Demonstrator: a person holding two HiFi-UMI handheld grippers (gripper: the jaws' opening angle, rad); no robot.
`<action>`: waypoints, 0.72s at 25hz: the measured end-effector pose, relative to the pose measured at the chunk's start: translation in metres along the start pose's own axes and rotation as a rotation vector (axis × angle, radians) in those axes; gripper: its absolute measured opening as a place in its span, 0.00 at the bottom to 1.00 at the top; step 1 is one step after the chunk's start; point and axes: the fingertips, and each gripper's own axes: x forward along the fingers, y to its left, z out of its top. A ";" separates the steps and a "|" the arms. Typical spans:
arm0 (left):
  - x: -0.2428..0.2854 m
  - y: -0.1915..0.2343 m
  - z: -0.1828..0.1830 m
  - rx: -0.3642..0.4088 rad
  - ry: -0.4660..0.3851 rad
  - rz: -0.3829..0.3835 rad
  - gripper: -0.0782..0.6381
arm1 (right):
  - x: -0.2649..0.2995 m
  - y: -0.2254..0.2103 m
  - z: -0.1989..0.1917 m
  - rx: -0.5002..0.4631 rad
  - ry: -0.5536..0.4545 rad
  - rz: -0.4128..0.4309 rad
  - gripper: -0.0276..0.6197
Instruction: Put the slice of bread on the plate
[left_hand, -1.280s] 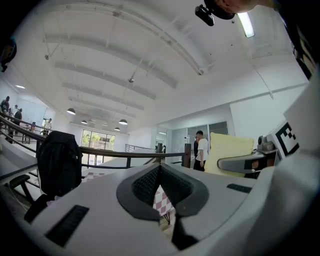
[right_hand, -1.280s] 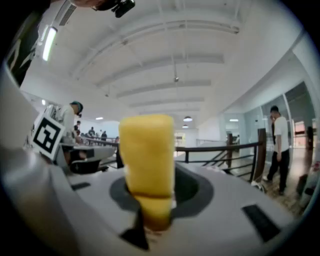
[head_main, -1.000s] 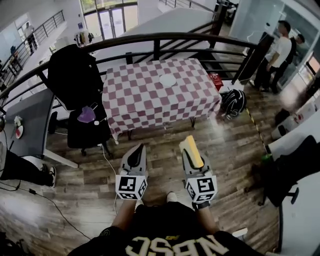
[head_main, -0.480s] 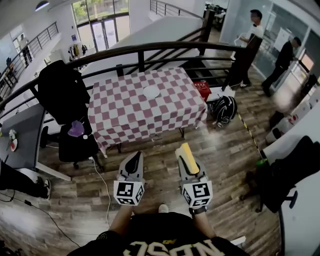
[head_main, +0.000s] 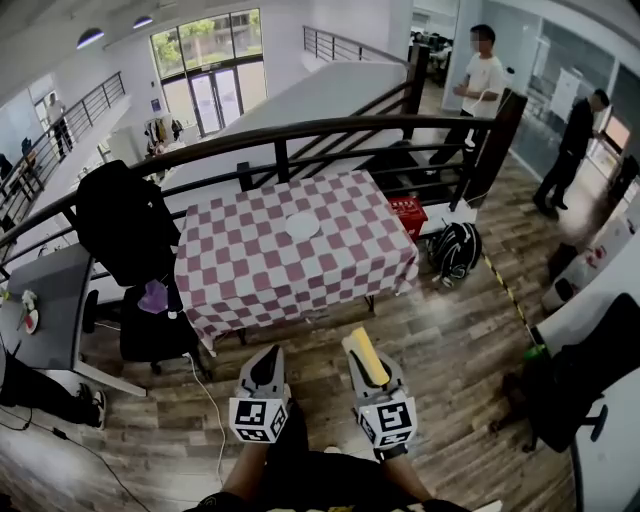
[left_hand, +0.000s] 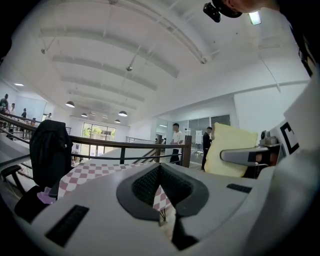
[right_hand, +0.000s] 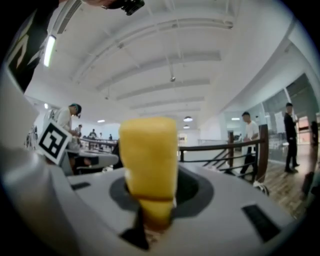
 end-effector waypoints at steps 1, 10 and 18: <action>0.012 0.003 -0.001 0.004 -0.002 -0.011 0.13 | 0.007 -0.008 -0.004 0.007 0.014 -0.016 0.20; 0.169 0.089 0.017 0.028 -0.044 -0.097 0.14 | 0.162 -0.077 0.006 -0.021 -0.049 -0.186 0.20; 0.255 0.221 0.057 0.058 -0.082 -0.046 0.14 | 0.311 -0.086 0.028 -0.028 -0.009 -0.152 0.20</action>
